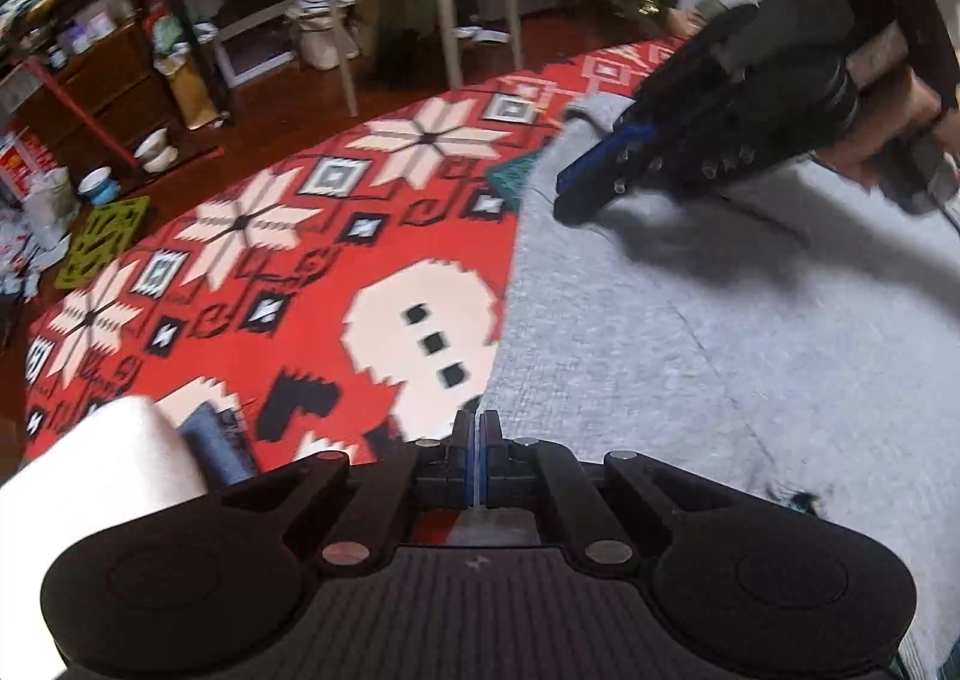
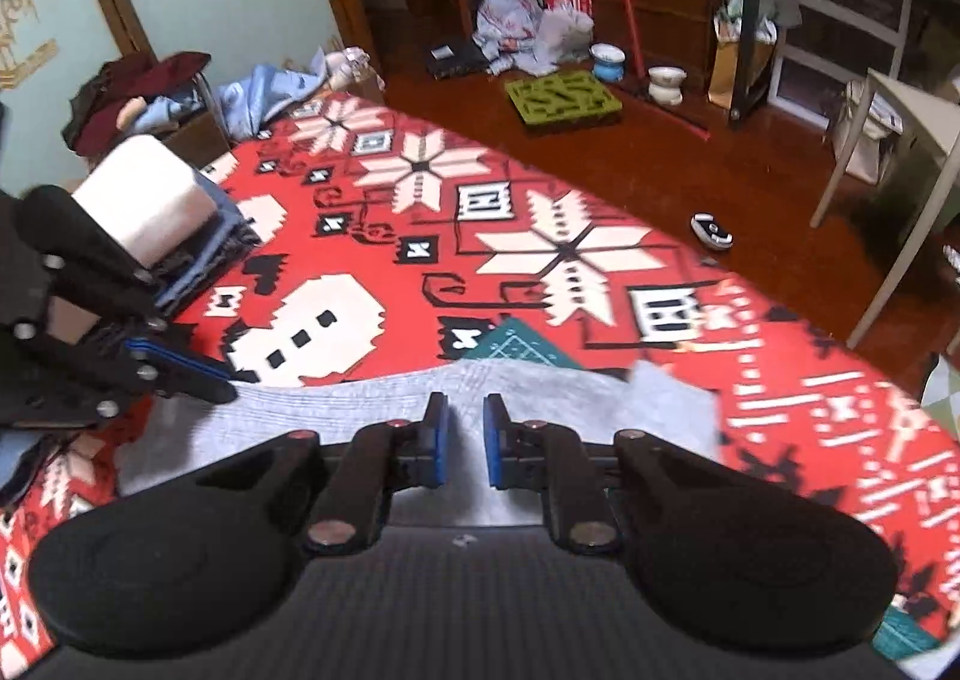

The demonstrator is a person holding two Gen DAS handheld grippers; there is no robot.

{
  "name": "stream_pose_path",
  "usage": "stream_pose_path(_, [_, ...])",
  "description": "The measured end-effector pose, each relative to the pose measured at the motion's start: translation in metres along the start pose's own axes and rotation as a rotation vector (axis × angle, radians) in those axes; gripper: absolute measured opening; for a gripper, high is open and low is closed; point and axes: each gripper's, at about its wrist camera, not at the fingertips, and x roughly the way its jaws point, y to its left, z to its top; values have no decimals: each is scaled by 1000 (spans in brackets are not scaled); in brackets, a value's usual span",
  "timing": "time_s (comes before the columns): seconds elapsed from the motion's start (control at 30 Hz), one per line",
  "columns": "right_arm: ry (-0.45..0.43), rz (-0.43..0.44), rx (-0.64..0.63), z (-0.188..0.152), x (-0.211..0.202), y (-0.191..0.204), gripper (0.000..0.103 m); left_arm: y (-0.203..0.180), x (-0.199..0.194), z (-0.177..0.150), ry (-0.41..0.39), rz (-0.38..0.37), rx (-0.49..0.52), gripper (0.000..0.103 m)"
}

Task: Fold clothes

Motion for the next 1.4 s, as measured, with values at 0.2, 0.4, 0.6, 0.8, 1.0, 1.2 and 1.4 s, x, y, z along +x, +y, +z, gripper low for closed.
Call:
stream_pose_path(0.2, [0, -27, 4, 2, -7, 5, 13, 11, -3, -4, -30, 2, -85, 10])
stream_pose_path(0.4, [-70, -17, 23, -16, -74, 18, 17, 9, -31, -12, -115, -25, -166, 12])
stream_pose_path(0.6, [-117, -62, 59, -65, -161, 40, 40, -30, -79, -27, -196, -64, -174, 38])
stream_pose_path(0.8, [-118, -142, 140, -133, -230, 63, 68, -93, -107, -47, -217, -91, -141, 47])
stream_pose_path(1.0, [-103, -203, 259, -215, -270, 86, 99, -155, -105, -65, -209, -95, -144, 53])
stream_pose_path(1.2, [-66, -308, 331, -283, -272, 98, 102, -192, -81, -74, -182, -74, -185, 55])
stream_pose_path(1.4, [-53, -411, 562, -312, -262, 77, 102, -222, -59, -81, -156, -42, -230, 56])
